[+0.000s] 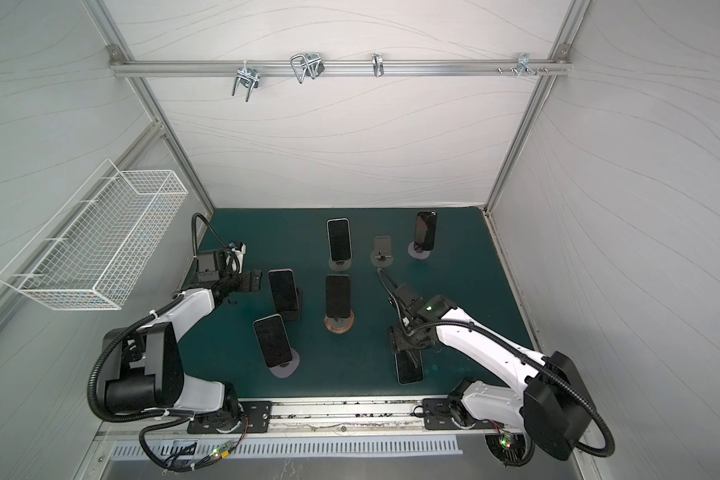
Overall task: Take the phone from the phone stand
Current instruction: 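Carry the phone toward the robot and lower it onto the table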
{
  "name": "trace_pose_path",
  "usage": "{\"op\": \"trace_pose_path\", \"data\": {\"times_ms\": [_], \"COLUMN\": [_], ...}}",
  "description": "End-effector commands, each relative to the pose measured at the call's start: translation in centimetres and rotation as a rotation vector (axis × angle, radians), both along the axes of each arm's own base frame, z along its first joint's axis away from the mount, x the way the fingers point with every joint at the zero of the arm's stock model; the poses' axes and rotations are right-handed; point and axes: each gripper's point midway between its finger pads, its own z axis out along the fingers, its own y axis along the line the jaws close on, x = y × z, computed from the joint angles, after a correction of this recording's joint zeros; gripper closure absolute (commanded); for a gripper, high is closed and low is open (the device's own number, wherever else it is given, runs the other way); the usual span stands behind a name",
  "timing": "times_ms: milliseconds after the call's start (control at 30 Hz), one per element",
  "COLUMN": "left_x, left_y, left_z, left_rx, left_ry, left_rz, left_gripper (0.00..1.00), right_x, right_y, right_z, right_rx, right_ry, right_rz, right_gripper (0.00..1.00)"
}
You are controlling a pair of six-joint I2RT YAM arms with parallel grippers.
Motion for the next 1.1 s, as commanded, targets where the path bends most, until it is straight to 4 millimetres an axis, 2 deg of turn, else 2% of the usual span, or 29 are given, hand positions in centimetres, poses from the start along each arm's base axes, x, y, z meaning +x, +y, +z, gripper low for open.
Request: {"op": "trace_pose_path", "data": {"times_ms": [0, 67, 533, 900, 1067], "left_x": [1.2, 1.2, 1.2, 1.2, 1.1], "left_y": [0.1, 0.1, 0.1, 0.1, 0.1], "left_z": [1.8, 1.9, 1.8, 1.9, 1.8], "left_rx": [0.023, 0.023, 0.027, 0.027, 0.029], "left_ry": [-0.064, -0.066, -0.061, -0.065, -0.065], "left_rz": [-0.007, -0.007, -0.004, -0.007, -0.005], "left_gripper": [0.00, 0.00, 0.00, 0.00, 0.00], "right_x": [-1.4, -2.0, -0.9, -1.3, -1.1], "right_y": [-1.3, -2.1, -3.3, -2.5, -2.5], "right_z": [-0.1, -0.6, -2.5, -5.1, -5.5], "right_rx": [-0.028, -0.072, -0.204, -0.174, -0.188], "right_ry": [0.043, 0.061, 0.027, 0.066, 0.065], "right_rz": [-0.088, -0.121, -0.187, -0.190, -0.196], "right_gripper": [0.40, 0.40, 0.37, 0.35, 0.33]}}
